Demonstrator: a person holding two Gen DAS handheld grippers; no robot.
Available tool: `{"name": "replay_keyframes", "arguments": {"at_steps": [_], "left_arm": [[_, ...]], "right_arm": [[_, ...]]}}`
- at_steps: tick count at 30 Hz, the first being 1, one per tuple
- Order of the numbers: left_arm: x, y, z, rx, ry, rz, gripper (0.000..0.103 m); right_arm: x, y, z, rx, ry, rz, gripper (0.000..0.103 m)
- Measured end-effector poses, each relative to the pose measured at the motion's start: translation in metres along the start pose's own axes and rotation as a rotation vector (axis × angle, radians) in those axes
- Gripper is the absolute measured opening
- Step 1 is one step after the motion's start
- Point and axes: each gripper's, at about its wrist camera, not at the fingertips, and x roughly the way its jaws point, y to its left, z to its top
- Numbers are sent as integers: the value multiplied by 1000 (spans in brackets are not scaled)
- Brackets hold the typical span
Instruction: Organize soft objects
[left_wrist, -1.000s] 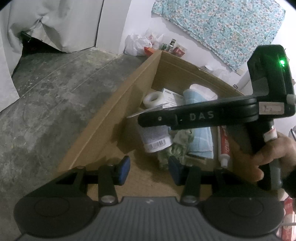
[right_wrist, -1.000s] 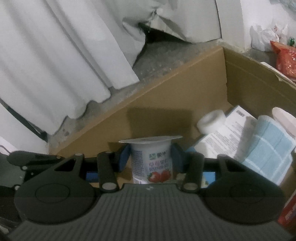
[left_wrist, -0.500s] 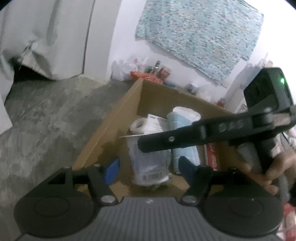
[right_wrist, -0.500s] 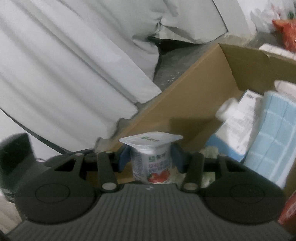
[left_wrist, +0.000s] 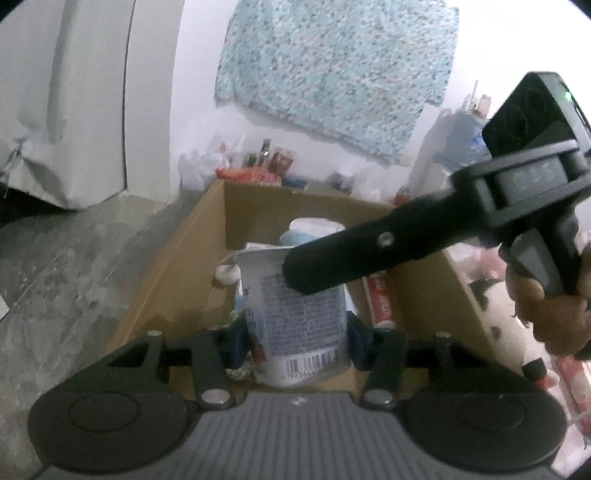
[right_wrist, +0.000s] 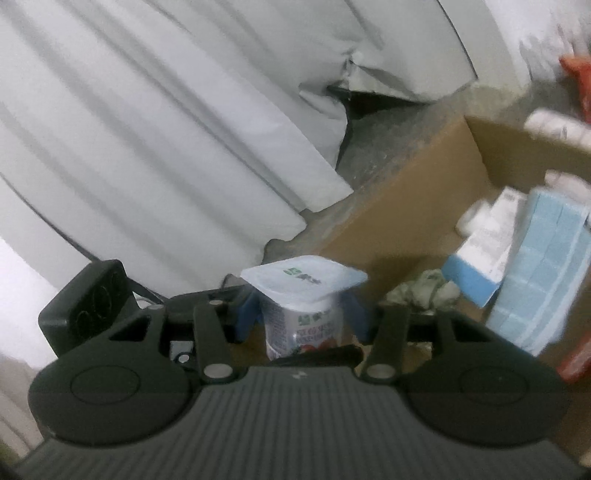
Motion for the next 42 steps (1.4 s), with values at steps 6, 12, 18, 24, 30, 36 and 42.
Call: {"name": "replay_keyframes", "arguments": {"at_steps": [6, 12, 18, 24, 30, 36, 42], "left_arm": [[-12, -12, -4, 23, -55, -54, 51], [-21, -22, -5, 74, -98, -121, 49], [0, -23, -12, 79, -4, -93, 49], [17, -9, -20, 36, 82, -74, 48], [4, 14, -3, -62, 41, -72, 48], [-22, 29, 29, -114, -19, -68, 48], [-61, 25, 63, -180, -62, -163, 48]], "right_arm": [[-7, 21, 5, -149, 28, -102, 82], [5, 11, 9, -123, 169, -47, 82], [5, -13, 3, -28, 186, -78, 73], [0, -35, -3, 102, 159, -129, 73], [-18, -40, -7, 191, 44, -121, 74], [-64, -5, -39, 111, -127, -114, 82], [-93, -11, -110, 361, -388, 175, 88]]}}
